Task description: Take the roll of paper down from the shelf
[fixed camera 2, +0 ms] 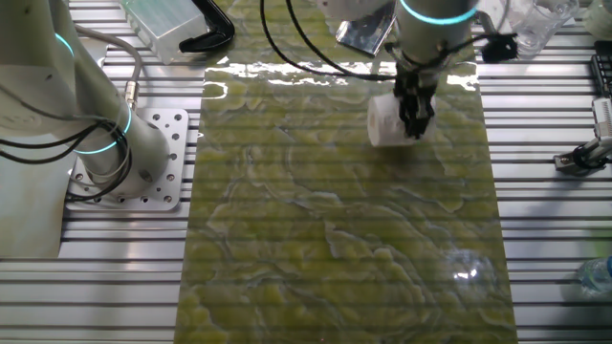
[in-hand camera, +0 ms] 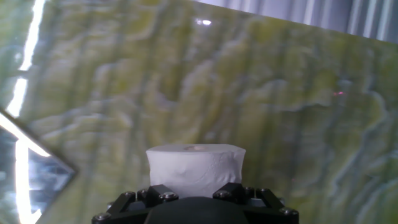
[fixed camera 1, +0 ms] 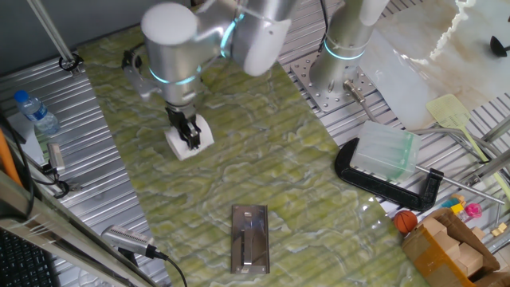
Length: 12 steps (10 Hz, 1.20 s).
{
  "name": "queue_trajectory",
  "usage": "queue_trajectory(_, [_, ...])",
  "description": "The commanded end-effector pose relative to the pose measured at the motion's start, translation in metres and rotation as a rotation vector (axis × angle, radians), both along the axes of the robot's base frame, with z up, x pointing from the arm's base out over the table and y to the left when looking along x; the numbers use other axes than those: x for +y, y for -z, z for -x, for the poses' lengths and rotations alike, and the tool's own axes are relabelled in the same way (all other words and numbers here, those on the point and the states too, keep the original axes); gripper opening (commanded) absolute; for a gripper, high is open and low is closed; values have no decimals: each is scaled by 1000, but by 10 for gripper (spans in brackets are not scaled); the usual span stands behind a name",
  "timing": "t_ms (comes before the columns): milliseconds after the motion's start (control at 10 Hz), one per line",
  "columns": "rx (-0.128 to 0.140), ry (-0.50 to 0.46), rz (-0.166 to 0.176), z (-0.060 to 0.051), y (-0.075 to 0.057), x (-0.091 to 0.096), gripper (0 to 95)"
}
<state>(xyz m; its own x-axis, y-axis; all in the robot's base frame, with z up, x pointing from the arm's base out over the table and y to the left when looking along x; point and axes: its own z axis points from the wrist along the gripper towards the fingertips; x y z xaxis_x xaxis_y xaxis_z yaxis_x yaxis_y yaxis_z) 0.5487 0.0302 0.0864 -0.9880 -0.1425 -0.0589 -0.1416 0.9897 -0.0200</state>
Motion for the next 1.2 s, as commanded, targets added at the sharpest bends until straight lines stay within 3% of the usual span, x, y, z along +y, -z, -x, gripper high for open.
queue_trajectory(100, [-13,-7,-5,3,2,-8,0])
queue_trajectory(700, [-21,27,15,9,12,-27,0])
queue_trajectory(900, [-19,33,3,11,13,-31,0])
queue_trajectory(1000, [-6,61,-30,13,14,-32,0])
queue_trajectory(1200, [0,80,-29,13,16,-32,0])
